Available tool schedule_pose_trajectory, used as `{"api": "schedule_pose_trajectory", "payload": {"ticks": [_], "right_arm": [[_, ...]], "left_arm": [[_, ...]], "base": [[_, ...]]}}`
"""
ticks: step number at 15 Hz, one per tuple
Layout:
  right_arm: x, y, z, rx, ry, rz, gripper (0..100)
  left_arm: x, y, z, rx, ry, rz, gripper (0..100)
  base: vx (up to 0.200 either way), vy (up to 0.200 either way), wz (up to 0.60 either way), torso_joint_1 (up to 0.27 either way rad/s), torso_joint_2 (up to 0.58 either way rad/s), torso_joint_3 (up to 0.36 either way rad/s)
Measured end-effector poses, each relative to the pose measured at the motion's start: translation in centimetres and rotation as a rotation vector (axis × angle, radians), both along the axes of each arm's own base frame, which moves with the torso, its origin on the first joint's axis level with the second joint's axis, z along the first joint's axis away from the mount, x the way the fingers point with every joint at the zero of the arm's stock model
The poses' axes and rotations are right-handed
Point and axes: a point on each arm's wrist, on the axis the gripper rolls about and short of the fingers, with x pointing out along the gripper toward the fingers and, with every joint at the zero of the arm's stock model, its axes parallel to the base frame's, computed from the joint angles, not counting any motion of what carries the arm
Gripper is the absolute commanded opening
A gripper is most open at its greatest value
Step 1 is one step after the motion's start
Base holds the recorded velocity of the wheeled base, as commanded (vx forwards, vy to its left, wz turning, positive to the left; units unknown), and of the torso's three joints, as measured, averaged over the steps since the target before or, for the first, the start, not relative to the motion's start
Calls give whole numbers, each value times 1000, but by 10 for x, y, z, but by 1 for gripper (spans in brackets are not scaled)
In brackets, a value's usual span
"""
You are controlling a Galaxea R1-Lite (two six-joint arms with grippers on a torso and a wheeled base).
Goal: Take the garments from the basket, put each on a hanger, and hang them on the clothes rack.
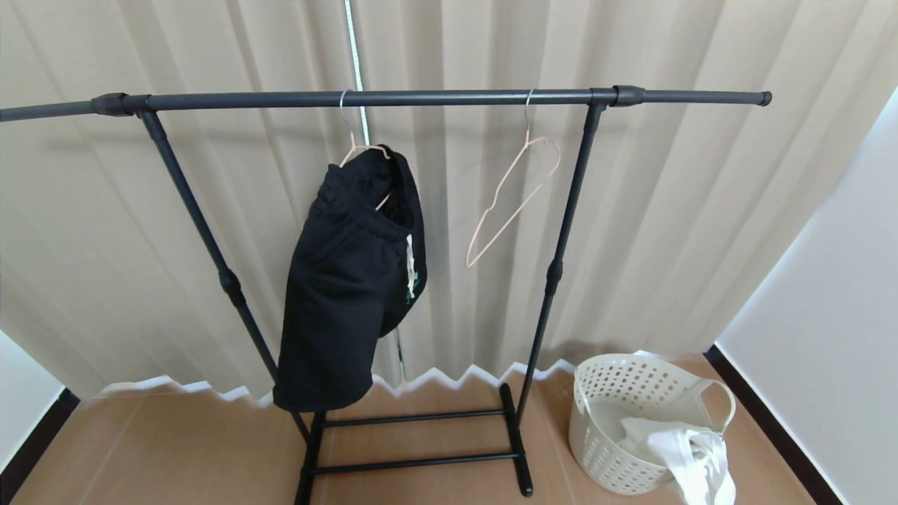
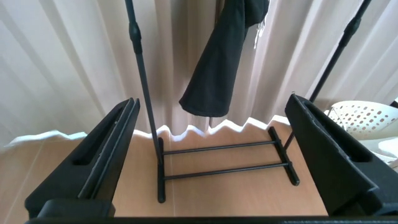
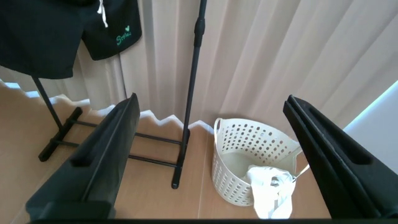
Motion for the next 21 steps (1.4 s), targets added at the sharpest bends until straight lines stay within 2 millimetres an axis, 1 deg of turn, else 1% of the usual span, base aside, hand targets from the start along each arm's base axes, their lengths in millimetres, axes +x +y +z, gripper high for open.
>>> {"api": "schedule_pose_trajectory", "payload": {"ticks": [10, 12, 15, 21], "right_arm": [[0, 0, 0, 6, 1, -2, 100], [0, -1, 0, 13, -2, -24, 100], [1, -3, 0, 40, -9, -145, 100], [1, -3, 0, 50, -9, -148, 100]], "left_arm": [[0, 0, 0, -2, -1, 0, 100], [0, 0, 0, -5, -1, 3, 100], [0, 0, 0, -14, -1, 12, 100], [0, 0, 0, -19, -1, 16, 100]], "base": [[0, 0, 0, -184, 533, 345], [0, 0, 0, -154, 508, 354], [0, 0, 0, -119, 494, 369], [0, 0, 0, -71, 459, 380]]}}
